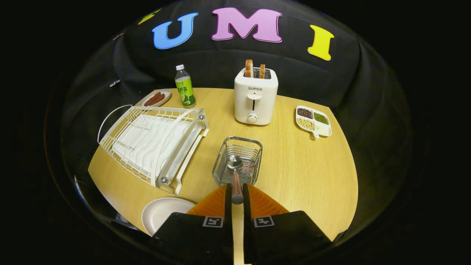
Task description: Take the plate from the dish rack, then take the spoon from the basket and place it into the plate.
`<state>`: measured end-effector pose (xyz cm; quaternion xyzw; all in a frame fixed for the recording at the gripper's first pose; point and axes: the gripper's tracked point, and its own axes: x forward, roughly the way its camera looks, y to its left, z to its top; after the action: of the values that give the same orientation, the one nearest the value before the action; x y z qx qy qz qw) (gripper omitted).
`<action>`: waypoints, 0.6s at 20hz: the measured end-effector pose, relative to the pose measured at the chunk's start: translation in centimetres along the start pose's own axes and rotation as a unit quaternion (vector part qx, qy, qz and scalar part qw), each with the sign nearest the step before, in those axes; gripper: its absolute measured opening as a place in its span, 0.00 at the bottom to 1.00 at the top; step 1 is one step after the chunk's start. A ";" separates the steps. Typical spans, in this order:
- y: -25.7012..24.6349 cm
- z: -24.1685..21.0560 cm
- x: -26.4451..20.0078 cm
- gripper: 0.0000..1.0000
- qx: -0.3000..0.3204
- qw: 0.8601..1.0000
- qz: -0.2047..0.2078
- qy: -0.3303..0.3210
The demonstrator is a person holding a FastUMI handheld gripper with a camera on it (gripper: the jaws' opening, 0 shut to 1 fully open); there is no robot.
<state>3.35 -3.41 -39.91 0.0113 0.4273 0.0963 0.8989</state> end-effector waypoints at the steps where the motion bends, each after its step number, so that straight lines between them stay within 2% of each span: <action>1: -0.1 0.0 -0.2 0.13 0.001 1.000 -0.004 -0.003; 7: -1.2 2.3 -4.3 0.13 0.020 0.999 -0.013 -0.040; 12: 0.6 4.0 -11.4 0.13 0.023 0.995 0.024 -0.090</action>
<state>-0.74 -4.62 -28.59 0.0512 0.3463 0.1066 0.9306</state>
